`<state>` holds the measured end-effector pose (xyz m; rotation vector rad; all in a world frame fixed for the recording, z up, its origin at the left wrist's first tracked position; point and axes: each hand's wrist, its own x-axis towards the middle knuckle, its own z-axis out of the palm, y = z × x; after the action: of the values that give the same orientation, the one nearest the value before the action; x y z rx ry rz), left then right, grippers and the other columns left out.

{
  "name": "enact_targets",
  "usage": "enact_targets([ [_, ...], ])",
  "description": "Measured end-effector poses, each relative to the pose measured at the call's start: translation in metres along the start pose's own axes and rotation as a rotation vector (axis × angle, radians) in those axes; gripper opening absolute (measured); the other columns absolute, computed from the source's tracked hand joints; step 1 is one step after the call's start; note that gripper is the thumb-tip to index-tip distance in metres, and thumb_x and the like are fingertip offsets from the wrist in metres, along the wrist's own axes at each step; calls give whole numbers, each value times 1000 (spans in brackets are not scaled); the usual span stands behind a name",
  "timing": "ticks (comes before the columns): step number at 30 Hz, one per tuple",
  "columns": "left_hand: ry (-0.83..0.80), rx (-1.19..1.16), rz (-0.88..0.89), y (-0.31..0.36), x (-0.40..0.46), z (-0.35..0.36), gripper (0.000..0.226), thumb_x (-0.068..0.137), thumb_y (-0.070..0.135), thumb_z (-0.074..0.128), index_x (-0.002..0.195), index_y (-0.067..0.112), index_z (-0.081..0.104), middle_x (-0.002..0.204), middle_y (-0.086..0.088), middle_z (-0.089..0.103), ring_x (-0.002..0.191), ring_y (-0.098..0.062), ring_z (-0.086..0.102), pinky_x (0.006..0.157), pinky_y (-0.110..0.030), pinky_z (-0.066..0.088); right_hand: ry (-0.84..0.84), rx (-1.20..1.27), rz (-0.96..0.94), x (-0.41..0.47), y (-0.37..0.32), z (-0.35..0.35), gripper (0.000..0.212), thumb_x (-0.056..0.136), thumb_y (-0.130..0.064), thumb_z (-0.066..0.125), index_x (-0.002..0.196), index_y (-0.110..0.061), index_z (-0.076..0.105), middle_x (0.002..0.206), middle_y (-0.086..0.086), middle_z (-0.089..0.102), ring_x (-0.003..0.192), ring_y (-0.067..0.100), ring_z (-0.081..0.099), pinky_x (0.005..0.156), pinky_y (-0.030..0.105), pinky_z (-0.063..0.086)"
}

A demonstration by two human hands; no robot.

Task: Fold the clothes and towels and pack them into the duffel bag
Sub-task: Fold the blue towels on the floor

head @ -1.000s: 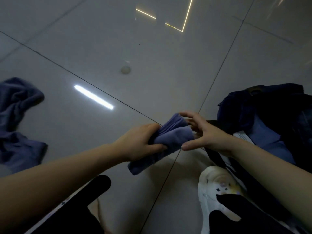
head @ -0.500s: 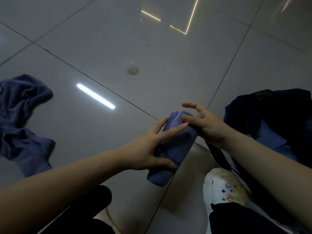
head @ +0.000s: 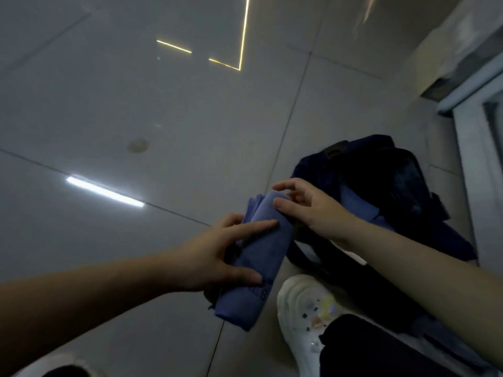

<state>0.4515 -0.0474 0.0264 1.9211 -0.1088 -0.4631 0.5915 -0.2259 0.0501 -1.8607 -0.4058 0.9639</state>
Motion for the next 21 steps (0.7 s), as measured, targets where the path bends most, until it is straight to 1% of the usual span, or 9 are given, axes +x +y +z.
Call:
enact_targets([
  [4,31,-45,-13,30,64,21,78,62,68,70,124,75,25,133,22,30,123,-6,43,101,-30,46,471,-493,-203,-30,27,-87,22,87,-28,68,107,-23,61,103,-3,61,96,13,59,82,21,44],
  [6,165,-109,35,39,98,45,81,53,78,68,123,76,27,132,21,33,123,-4,44,102,-31,45,667,-833,-184,-47,49,-137,41,85,-42,66,116,-17,58,114,4,58,105,25,55,86,34,45],
  [7,241,-219,38,44,113,60,81,53,76,71,123,74,30,132,21,35,123,-4,45,102,-32,45,727,-981,-87,-56,64,-160,57,81,-51,65,124,-16,52,124,10,54,113,32,51,90,42,45],
  [9,331,-473,16,50,138,94,80,61,61,80,128,68,36,134,20,37,124,-9,48,99,-37,49,723,-1080,192,-69,95,-190,89,73,-69,61,142,-20,34,143,14,38,127,36,40,98,52,40],
  [12,356,-606,-23,60,165,142,81,63,43,77,129,61,34,131,27,32,124,-13,47,96,-38,52,583,-770,398,-77,134,-205,111,63,-76,64,150,-25,17,144,12,41,126,33,46,96,48,46],
  [14,365,-676,-71,67,182,159,85,64,39,74,136,53,32,124,32,31,123,-13,46,98,-40,50,544,-760,421,-76,151,-203,94,77,-57,68,149,-21,21,135,13,51,116,33,54,87,43,50],
  [17,397,-643,-101,68,204,165,93,63,43,74,144,47,29,124,30,33,124,-13,45,101,-42,47,563,-883,408,-73,159,-205,45,93,-30,56,133,-15,42,108,14,64,92,32,60,70,39,51],
  [19,399,-653,-118,64,214,164,90,60,49,76,137,56,30,131,22,34,125,-16,47,99,-44,48,581,-784,394,-74,160,-210,25,93,-24,54,115,-14,51,100,13,65,86,31,60,69,38,51],
  [21,398,-630,-137,64,218,162,86,66,46,77,137,56,28,134,18,30,126,-15,45,101,-44,47,587,-682,396,-78,157,-216,20,91,-22,56,109,-14,54,97,9,64,85,29,59,71,36,50],
])
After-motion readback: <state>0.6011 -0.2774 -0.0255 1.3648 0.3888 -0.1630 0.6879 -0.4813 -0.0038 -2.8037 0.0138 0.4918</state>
